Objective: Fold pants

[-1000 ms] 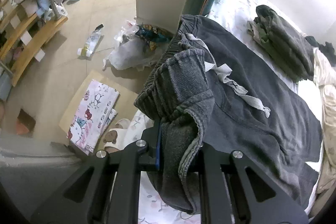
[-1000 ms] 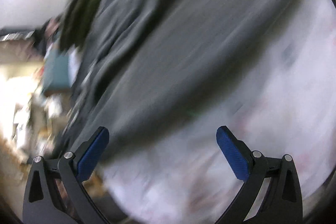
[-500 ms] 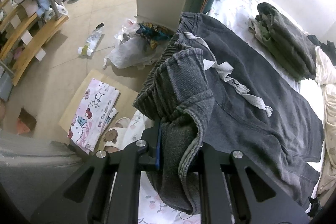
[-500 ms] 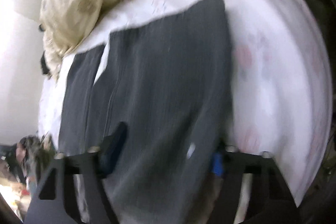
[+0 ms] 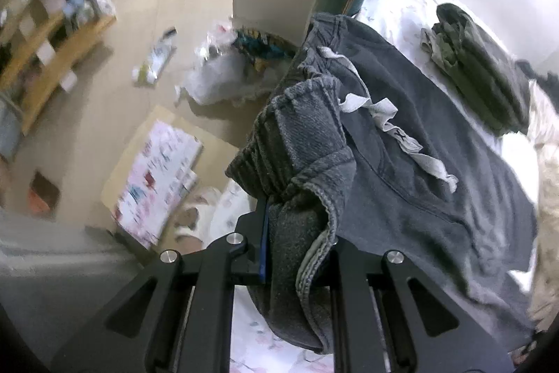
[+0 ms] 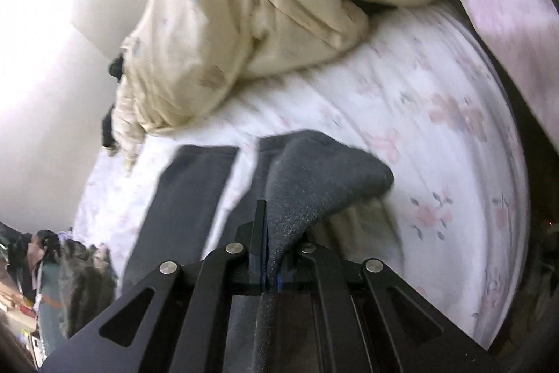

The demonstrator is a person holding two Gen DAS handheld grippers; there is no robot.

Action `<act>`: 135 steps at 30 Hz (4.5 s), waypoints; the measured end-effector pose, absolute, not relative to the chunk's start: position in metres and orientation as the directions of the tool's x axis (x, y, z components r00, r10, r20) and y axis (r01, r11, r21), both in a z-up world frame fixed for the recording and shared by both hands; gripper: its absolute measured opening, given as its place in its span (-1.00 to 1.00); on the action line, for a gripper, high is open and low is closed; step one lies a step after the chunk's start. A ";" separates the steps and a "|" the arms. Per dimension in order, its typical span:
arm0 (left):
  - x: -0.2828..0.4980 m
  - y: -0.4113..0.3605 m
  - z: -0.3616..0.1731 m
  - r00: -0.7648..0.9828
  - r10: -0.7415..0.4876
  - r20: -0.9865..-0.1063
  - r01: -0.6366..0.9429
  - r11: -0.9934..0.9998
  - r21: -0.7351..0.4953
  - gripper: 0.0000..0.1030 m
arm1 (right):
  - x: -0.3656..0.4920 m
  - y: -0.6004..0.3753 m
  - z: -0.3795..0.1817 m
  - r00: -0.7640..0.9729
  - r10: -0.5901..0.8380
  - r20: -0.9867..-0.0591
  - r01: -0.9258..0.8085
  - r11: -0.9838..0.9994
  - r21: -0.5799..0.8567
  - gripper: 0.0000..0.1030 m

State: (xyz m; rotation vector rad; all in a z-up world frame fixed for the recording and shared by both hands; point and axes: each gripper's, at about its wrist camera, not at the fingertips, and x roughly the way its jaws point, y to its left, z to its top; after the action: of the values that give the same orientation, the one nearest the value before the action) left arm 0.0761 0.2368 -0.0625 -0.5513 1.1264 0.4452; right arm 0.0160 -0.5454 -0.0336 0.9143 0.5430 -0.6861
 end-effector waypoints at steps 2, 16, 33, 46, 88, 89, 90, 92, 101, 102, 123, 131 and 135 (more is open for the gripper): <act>0.077 0.247 -0.065 0.356 0.009 -0.935 -0.611 0.759 -0.225 -0.82 | 0.015 -0.549 -0.023 0.675 -0.303 -0.673 0.729 0.418 0.542 -0.95; 0.149 0.273 -0.019 0.391 -0.049 -0.919 -0.609 0.735 -0.298 -0.82 | 0.157 -0.536 0.044 0.658 -0.303 -0.689 0.688 0.613 0.388 -0.95; 0.390 0.254 -0.080 0.303 0.154 -0.940 -0.439 0.898 0.005 -0.81 | 0.471 -0.479 -0.095 0.329 -0.398 -0.856 0.493 0.846 -0.204 -0.95; 0.366 0.244 -0.043 0.556 0.221 -0.802 -0.360 0.933 0.007 0.70 | 0.474 -0.481 -0.071 0.403 -0.388 -0.829 0.368 0.898 -0.241 0.48; 0.246 0.157 -0.052 0.487 -0.020 -0.873 -0.264 0.950 -0.169 0.82 | 0.334 -0.608 -0.128 0.415 -0.150 -0.897 0.564 0.817 0.124 -0.89; 0.246 0.155 -0.056 0.480 0.002 -0.877 -0.265 0.954 -0.143 0.82 | 0.333 -0.605 -0.117 0.433 -0.168 -0.885 0.554 0.824 0.114 -0.91; 0.245 0.157 -0.059 0.475 0.013 -0.880 -0.268 0.954 -0.131 0.82 | 0.332 -0.606 -0.109 0.433 -0.184 -0.882 0.557 0.824 0.102 -0.91; 0.244 0.162 -0.067 0.472 0.026 -0.881 -0.282 0.951 -0.123 0.82 | 0.319 -0.611 -0.088 0.443 -0.187 -0.877 0.581 0.805 0.122 -0.92; 0.248 0.188 -0.077 0.457 0.103 -0.884 -0.346 0.936 -0.069 0.82 | 0.309 -0.631 -0.140 0.264 -0.184 -0.947 0.639 0.769 0.028 -0.79; 0.247 0.192 -0.077 0.453 0.120 -0.884 -0.360 0.931 -0.058 0.82 | 0.310 -0.627 -0.144 0.240 -0.230 -0.943 0.635 0.772 -0.027 -0.75; 0.174 0.297 -0.031 0.616 0.157 -0.772 -0.593 0.738 -0.323 0.91 | 0.291 -0.414 -0.158 0.332 -0.130 -0.934 0.306 0.952 -0.024 0.11; 0.143 0.279 -0.102 0.640 -0.104 -0.761 -0.583 0.580 -0.570 0.94 | 0.247 -0.391 -0.111 0.451 0.063 -0.891 0.276 0.939 0.206 0.25; 0.139 0.241 -0.153 0.638 -0.225 -0.737 -0.580 0.490 -0.651 0.92 | 0.248 -0.377 -0.118 0.426 0.080 -0.901 0.291 0.931 0.220 0.25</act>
State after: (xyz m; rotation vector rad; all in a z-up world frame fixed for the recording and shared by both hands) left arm 0.1388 0.2410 -0.1533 -1.0699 0.8913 0.2543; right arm 0.2477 -0.3774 -0.1177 0.3710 1.1297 -0.1360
